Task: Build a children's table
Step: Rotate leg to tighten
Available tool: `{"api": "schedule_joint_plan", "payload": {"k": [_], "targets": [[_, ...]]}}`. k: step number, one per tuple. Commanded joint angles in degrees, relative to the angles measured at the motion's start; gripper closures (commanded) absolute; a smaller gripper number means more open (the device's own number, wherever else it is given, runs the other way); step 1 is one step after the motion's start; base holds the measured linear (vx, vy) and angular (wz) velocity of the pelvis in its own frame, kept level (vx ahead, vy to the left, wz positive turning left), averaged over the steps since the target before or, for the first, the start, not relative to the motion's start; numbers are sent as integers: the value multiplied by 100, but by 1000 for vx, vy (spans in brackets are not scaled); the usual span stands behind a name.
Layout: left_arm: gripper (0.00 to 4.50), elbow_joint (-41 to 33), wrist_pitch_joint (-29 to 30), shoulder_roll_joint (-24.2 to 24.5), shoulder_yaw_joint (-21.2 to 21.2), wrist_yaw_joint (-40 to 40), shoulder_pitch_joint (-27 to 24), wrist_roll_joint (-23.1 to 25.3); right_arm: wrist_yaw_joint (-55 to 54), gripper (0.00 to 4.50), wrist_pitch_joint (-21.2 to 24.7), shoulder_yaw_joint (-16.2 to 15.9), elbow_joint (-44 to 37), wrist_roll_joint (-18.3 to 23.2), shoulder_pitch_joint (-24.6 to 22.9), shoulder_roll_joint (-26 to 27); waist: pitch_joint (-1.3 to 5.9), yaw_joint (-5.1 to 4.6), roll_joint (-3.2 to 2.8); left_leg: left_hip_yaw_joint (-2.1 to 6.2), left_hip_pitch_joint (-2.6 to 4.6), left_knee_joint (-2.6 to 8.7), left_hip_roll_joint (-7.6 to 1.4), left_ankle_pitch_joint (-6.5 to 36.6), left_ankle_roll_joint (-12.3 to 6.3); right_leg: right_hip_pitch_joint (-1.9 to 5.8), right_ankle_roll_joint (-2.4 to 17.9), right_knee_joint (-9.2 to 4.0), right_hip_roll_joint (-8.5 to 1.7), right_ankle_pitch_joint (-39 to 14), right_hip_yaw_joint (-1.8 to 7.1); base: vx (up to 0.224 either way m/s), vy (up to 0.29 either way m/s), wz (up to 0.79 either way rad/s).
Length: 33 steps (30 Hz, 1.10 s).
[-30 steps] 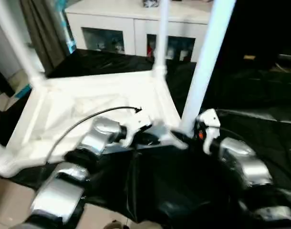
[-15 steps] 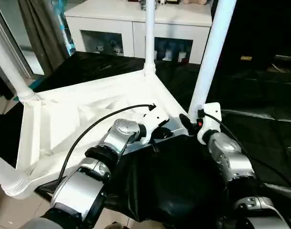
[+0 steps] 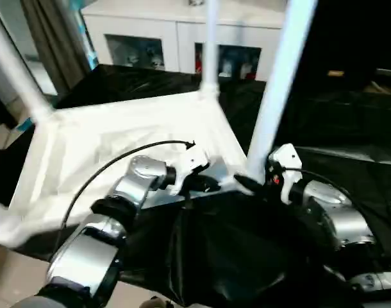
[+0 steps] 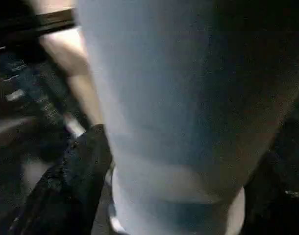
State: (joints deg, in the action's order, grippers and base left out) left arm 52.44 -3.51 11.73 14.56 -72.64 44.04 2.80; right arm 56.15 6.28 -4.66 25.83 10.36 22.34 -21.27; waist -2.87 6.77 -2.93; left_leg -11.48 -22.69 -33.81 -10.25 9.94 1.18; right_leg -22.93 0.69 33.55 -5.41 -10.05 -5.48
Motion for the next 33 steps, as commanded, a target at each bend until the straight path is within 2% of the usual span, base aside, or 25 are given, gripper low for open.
{"api": "schedule_joint_plan", "payload": {"k": [1,2,5,8,9,11,18,22,23,24,26,28,29,30,33], "targets": [[450,-300,-1,10,164,-493,-40,-153,410,96,155,-183,-203,157,-67,-21,453,12,77,155,132,305,-391,581,-912,299,1632,-198,-449,22,280,0,0,0],[450,-342,17,59,174,-579,-66,-171,506,96,194,-168,-251,202,-85,-52,446,12,76,151,143,313,-392,701,-869,292,1619,-219,-444,-143,280,0,0,0],[450,-497,112,156,143,-773,-139,-221,811,96,321,-191,-370,286,-150,-154,379,25,72,156,182,381,-411,1409,-439,248,1428,-333,-452,-1239,304,0,0,0],[450,-616,169,195,119,-822,-183,-234,960,113,386,-260,-437,338,-207,-210,367,26,74,164,204,414,-412,1648,-203,231,1302,-368,-457,-1585,326,0,0,0],[450,-619,170,196,117,-813,-182,-234,960,113,390,-262,-442,344,-211,-208,362,22,71,167,200,420,-410,1667,-181,228,1287,-373,-457,-1622,325,0,0,0],[450,-637,179,194,116,-785,-183,-255,940,143,422,-267,-473,380,-227,-173,372,22,81,170,193,417,-396,1626,-149,234,1233,-382,-468,-1639,327,0,0,0],[450,-556,149,33,41,-329,-150,-204,529,167,517,-188,-435,313,-329,13,405,25,92,169,153,383,-388,1226,-278,248,1307,-314,-459,-1146,322,0,0,0],[450,-254,125,-134,-58,370,28,-52,-441,170,428,-25,16,38,-201,299,401,-15,101,170,152,382,-363,1240,-244,248,1293,-331,-456,-1210,310,0,0,0],[450,-133,144,-195,-82,648,106,9,-738,170,445,32,152,-15,-155,383,400,-27,96,168,160,381,-357,1268,-226,239,1281,-343,-457,-1266,312,0,0,0],[450,147,221,-375,-164,1307,304,98,-1526,171,491,194,443,-140,-44,611,395,-64,90,177,155,384,-346,1328,-166,245,1240,-357,-460,-1393,311,0,0,0],[450,348,251,-533,-199,1819,455,174,-2106,171,537,331,617,-188,31,825,376,-95,94,184,203,401,-335,1519,-34,224,1184,-409,-456,-1702,308,0,0,0],[450,409,284,-607,-198,2015,507,200,-2377,171,572,387,674,-206,61,928,375,-95,102,189,195,407,-332,1515,-18,236,1105,-432,-467,-1800,314,0,0,0],[450,537,384,-777,-220,2468,617,234,-2975,171,616,539,848,-233,161,1154,372,-107,104,184,193,406,-333,1511,-25,231,1097,-430,-459,-1774,319,0,0,0],[450,590,421,-862,-230,2646,661,237,-3219,171,624,598,943,-250,220,1259,370,-126,57,193,195,420,-338,1564,-2,224,1090,-432,-451,-1731,319,0,0,0],[450,687,481,-1050,-247,2873,737,211,-3667,171,489,595,1163,-370,370,1482,367,-145,66,184,206,412,-314,1666,14,228,1076,-462,-459,-1786,317,0,0,0]]}}
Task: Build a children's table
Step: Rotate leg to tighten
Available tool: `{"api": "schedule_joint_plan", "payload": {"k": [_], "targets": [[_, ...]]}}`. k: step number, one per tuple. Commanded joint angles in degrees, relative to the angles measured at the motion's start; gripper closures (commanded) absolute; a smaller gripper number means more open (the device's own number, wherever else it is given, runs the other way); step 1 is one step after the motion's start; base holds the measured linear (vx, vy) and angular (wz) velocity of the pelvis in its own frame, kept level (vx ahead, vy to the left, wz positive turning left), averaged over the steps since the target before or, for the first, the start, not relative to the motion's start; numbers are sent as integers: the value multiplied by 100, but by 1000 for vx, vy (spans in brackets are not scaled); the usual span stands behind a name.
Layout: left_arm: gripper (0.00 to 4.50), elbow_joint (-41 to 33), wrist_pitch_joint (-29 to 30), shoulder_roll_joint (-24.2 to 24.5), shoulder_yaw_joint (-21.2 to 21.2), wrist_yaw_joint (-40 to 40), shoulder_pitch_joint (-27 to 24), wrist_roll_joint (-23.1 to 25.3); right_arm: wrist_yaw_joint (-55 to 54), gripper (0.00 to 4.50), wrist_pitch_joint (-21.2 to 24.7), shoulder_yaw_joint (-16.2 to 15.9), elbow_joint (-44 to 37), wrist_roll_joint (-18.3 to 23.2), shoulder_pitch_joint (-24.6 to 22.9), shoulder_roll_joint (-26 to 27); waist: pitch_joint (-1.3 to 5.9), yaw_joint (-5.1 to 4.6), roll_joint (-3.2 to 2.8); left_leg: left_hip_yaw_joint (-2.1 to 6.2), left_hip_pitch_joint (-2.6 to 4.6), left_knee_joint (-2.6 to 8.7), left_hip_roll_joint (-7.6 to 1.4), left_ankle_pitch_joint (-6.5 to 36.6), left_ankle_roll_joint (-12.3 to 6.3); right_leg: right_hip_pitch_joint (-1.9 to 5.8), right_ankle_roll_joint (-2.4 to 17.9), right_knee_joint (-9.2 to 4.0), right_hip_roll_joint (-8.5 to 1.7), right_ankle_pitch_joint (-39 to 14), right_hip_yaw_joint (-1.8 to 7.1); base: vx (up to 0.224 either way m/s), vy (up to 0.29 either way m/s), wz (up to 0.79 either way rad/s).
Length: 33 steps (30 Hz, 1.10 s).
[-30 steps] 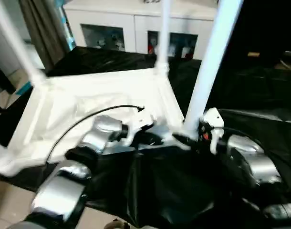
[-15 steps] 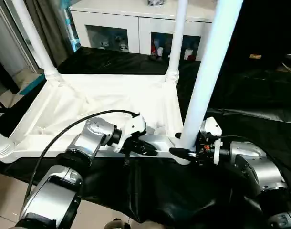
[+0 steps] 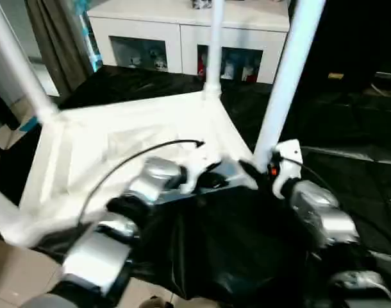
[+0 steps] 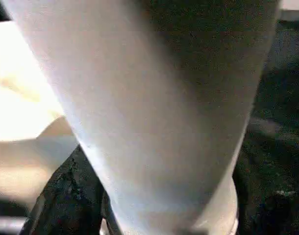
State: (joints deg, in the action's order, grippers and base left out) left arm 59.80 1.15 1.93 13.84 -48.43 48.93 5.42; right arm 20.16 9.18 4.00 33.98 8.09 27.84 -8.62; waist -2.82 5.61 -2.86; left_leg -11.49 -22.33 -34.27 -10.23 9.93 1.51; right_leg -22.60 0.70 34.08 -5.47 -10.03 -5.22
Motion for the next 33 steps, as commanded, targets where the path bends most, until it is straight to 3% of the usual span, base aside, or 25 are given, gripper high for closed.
{"api": "schedule_joint_plan", "payload": {"k": [1,5,6,10,11,15,16,17,20,22,25,28,29,33], "targets": [[450,-48,19,-114,-165,407,251,-66,-97,171,150,-311,391,-164,-139,285,361,-34,53,194,165,467,-311,1691,-32,209,1045,-520,-448,-1835,284,0,0,0],[450,103,-169,-145,-156,271,304,-21,243,171,-157,-513,416,-231,-61,429,337,-68,49,209,182,491,-316,1924,-50,212,986,-552,-446,-2054,279,0,0,0],[450,106,-177,-141,-155,264,303,-21,264,115,-167,-514,412,-224,-60,431,340,-67,52,208,186,493,-316,1948,-52,212,984,-558,-445,-2067,280,0,0,0],[450,-4,-359,65,-96,-278,183,-81,940,92,-253,-457,287,24,-54,239,353,-71,74,208,163,498,-325,1862,-109,233,1044,-526,-446,-1828,289,0,0,0],[450,-37,-384,110,-90,-412,151,-98,1099,67,-262,-471,257,42,-58,166,361,-68,61,206,132,489,-326,1710,-175,262,1100,-493,-454,-1647,290,0,0,0],[450,-298,-553,419,-2,-1300,-71,-207,2426,60,-203,-762,-292,217,-282,-437,393,-37,72,184,111,450,-338,1357,-356,297,1263,-415,-439,-1066,281,0,0,0],[450,-346,-581,478,18,-1458,-109,-226,2658,60,-170,-813,-413,266,-336,-546,404,-3,83,173,96,418,-338,1156,-503,320,1338,-378,-428,-741,273,0,0,0],[450,-384,-598,530,35,-1587,-138,-240,2851,60,-144,-850,-520,298,-384,-642,420,16,64,161,95,401,-357,999,-617,299,1418,-341,-430,-460,278,0,0,0],[450,-568,-605,717,56,-2147,-250,-368,3489,60,-22,-884,-821,446,-520,-946,439,36,70,152,92,370,-358,851,-730,286,1542,-301,-431,-225,268,0,0,0],[450,-639,-556,783,55,-2369,-286,-423,3670,60,-34,-895,-870,459,-548,-1040,422,67,65,148,100,377,-371,917,-724,269,1564,-315,-439,-384,267,0,0,0],[450,-925,-275,1030,105,-3010,-411,-549,4164,60,29,-899,-990,613,-633,-1315,395,115,58,150,138,414,-399,1210,-547,247,1494,-367,-442,-926,279,0,0,0],[450,-1006,-258,1091,88,-3108,-457,-562,4310,60,98,-896,-1028,663,-651,-1389,385,131,49,151,158,433,-406,1345,-427,219,1479,-378,-431,-1067,286,0,0,0],[450,-1018,-264,1097,67,-3117,-466,-565,4344,86,143,-896,-1047,679,-655,-1397,385,144,48,157,157,444,-404,1407,-336,224,1444,-381,-441,-1148,290,0,0,0],[450,-1033,-263,1111,54,-3124,-481,-549,4402,119,189,-935,-1083,674,-689,-1376,395,147,58,164,142,440,-390,1343,-295,239,1420,-363,-446,-1040,293,0,0,0]]}}
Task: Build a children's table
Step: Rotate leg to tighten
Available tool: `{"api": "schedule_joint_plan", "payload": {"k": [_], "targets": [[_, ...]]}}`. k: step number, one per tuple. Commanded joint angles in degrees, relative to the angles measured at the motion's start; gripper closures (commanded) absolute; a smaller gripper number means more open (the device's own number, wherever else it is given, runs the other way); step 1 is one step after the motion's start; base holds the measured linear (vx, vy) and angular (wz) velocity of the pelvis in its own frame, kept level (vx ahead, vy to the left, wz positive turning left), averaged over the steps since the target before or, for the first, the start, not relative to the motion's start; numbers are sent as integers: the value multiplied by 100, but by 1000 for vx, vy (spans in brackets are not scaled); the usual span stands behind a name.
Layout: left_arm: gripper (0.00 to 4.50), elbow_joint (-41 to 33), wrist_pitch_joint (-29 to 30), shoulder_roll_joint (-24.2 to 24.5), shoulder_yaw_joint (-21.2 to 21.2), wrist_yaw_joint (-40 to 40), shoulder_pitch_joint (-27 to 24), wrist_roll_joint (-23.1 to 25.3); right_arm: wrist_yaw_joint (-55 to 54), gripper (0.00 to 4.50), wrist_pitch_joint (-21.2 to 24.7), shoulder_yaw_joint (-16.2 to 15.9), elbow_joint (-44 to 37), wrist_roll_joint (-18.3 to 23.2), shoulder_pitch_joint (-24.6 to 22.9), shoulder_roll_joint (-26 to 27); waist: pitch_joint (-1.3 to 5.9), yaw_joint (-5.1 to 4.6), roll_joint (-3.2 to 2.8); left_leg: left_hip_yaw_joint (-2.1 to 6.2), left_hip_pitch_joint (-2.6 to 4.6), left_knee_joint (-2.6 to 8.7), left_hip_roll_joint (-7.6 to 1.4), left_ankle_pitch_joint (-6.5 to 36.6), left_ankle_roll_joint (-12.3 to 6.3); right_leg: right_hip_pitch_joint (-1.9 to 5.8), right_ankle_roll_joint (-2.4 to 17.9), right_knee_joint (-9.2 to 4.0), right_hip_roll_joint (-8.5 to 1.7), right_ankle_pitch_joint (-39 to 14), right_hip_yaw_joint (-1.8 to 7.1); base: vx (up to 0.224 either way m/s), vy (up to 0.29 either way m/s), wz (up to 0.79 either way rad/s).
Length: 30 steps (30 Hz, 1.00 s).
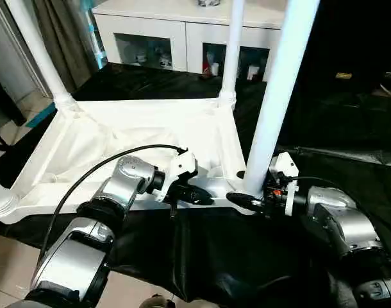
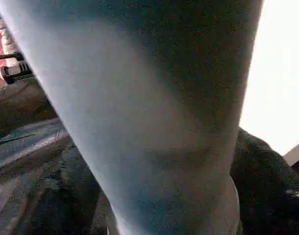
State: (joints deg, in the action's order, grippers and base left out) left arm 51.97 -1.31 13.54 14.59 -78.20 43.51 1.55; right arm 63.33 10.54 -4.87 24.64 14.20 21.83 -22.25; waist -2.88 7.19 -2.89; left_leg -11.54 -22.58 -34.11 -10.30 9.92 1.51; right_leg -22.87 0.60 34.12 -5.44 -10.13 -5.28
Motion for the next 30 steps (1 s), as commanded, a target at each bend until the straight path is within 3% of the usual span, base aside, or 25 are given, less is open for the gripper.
{"api": "schedule_joint_plan", "payload": {"k": [1,6,10,13,16,19,23,26,30], "targets": [[450,-281,3,-45,-21,-158,49,-165,107,119,61,-60,-157,58,-98,-7,405,-11,66,165,164,418,-379,1311,-306,268,1429,-363,-450,-993,299,0,0,0],[450,-432,105,-34,-3,-179,-3,-181,171,168,66,-125,-196,67,-151,-29,415,13,58,160,158,397,-380,1133,-402,266,1453,-346,-445,-824,291,0,0,0],[450,-401,62,-56,-22,-93,11,-161,151,173,111,-132,-245,56,-211,-20,416,39,51,162,167,397,-383,1187,-373,263,1409,-364,-449,-936,296,0,0,0],[450,-291,58,-147,-72,255,80,-85,-301,175,160,90,-126,103,-216,182,412,48,58,167,163,404,-385,1206,-335,257,1401,-361,-452,-985,297,0,0,0],[450,135,31,-389,-186,1396,342,155,-1555,175,-1,545,403,15,-30,622,413,12,57,176,188,416,-374,1305,-196,226,1367,-387,-458,-1167,296,0,0,0],[450,361,67,-602,-220,2011,514,251,-2198,176,-48,605,577,-150,4,840,406,-14,74,184,184,426,-348,1337,-100,248,1246,-418,-454,-1326,293,0,0,0],[450,650,199,-1029,-241,3012,769,366,-3271,176,-44,614,730,-475,55,1266,422,-55,76,178,157,401,-332,1078,-201,259,1297,-379,-451,-910,300,0,0,0],[450,887,176,-1238,-293,3515,921,401,-3892,176,-29,633,906,-650,148,1552,404,-82,81,168,165,400,-308,1186,-255,256,1225,-436,-447,-1198,290,0,0,0],[450,1068,-38,-1353,-256,3565,1012,447,-4033,176,-228,336,981,-854,217,1844,354,-122,73,193,202,452,-308,1646,-126,242,1019,-536,-452,-1921,280,0,0,0]]}}
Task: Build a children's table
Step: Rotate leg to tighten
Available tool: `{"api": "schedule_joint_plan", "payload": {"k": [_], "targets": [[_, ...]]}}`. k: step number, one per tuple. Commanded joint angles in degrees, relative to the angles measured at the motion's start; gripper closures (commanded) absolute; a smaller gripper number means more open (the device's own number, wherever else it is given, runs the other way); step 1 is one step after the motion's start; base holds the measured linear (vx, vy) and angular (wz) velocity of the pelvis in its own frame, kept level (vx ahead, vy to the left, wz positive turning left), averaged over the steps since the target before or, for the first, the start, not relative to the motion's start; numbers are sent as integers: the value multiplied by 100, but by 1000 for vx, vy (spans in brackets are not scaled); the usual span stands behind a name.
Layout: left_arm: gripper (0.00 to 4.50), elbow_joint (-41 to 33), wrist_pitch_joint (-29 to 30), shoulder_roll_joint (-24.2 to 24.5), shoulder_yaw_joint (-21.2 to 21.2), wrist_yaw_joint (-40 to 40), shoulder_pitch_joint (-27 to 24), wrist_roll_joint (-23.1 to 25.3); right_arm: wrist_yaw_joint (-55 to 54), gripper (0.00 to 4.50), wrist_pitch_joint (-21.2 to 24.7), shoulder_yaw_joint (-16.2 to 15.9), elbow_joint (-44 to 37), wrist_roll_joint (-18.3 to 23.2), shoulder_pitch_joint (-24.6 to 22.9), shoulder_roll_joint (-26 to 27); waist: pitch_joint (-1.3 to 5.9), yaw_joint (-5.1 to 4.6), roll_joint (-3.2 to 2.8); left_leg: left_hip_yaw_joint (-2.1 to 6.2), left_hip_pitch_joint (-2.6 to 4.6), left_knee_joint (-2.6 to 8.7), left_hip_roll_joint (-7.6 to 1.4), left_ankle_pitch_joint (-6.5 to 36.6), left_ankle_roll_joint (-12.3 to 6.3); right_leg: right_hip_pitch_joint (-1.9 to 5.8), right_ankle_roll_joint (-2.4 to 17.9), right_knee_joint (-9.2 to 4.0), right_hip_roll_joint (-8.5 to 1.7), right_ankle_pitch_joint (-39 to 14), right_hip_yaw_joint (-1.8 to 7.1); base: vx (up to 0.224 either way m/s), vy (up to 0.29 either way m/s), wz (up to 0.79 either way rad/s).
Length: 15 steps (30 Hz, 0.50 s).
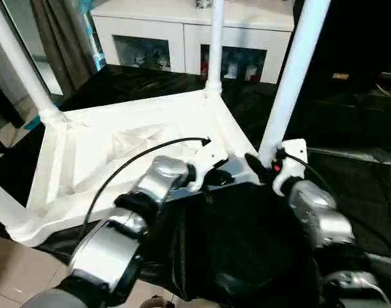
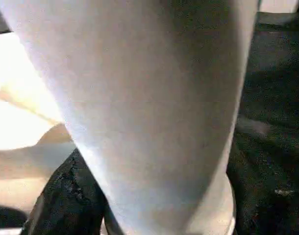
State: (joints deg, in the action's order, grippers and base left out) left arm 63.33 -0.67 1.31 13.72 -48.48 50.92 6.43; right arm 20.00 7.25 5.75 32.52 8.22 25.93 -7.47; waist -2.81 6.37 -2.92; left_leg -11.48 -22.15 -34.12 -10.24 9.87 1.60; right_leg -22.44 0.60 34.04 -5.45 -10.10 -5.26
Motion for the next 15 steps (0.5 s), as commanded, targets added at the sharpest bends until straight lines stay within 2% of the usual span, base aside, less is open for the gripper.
{"api": "schedule_joint_plan", "payload": {"k": [1,2,5,6,8,11,15], "targets": [[450,-81,-120,-108,-161,516,260,-48,383,120,34,-733,189,-236,-188,353,341,-48,90,199,170,468,-320,1786,-103,205,959,-550,-462,-2104,281,0,0,0],[450,-89,-131,-96,-157,476,253,-51,425,106,17,-729,186,-220,-186,346,347,-50,83,206,180,478,-333,1816,-77,198,950,-545,-456,-2078,290,0,0,0],[450,-169,-255,29,-114,87,171,-76,836,85,-19,-691,129,-64,-170,212,357,-76,79,215,141,495,-339,1754,-107,230,1013,-495,-447,-1733,292,0,0,0],[450,-203,-325,97,-97,-141,121,-103,1096,71,-37,-745,65,-54,-176,77,357,-105,95,213,127,491,-332,1733,-144,242,1063,-485,-450,-1613,292,0,0,0],[450,-309,-440,231,-70,-628,3,-166,1708,62,-65,-854,-115,4,-227,-222,360,-112,115,193,103,454,-311,1563,-290,284,1116,-479,-454,-1477,287,0,0,0],[450,-355,-509,313,-60,-924,-62,-205,2097,62,-67,-889,-217,73,-263,-389,396,-92,109,169,84,408,-329,1173,-483,285,1282,-409,-452,-1025,284,0,0,0],[450,-771,-600,692,96,-2009,-379,-367,3257,62,34,-932,-591,311,-401,-994,424,-33,100,155,62,361,-350,847,-719,294,1489,-321,-441,-442,268,0,0,0]]}}
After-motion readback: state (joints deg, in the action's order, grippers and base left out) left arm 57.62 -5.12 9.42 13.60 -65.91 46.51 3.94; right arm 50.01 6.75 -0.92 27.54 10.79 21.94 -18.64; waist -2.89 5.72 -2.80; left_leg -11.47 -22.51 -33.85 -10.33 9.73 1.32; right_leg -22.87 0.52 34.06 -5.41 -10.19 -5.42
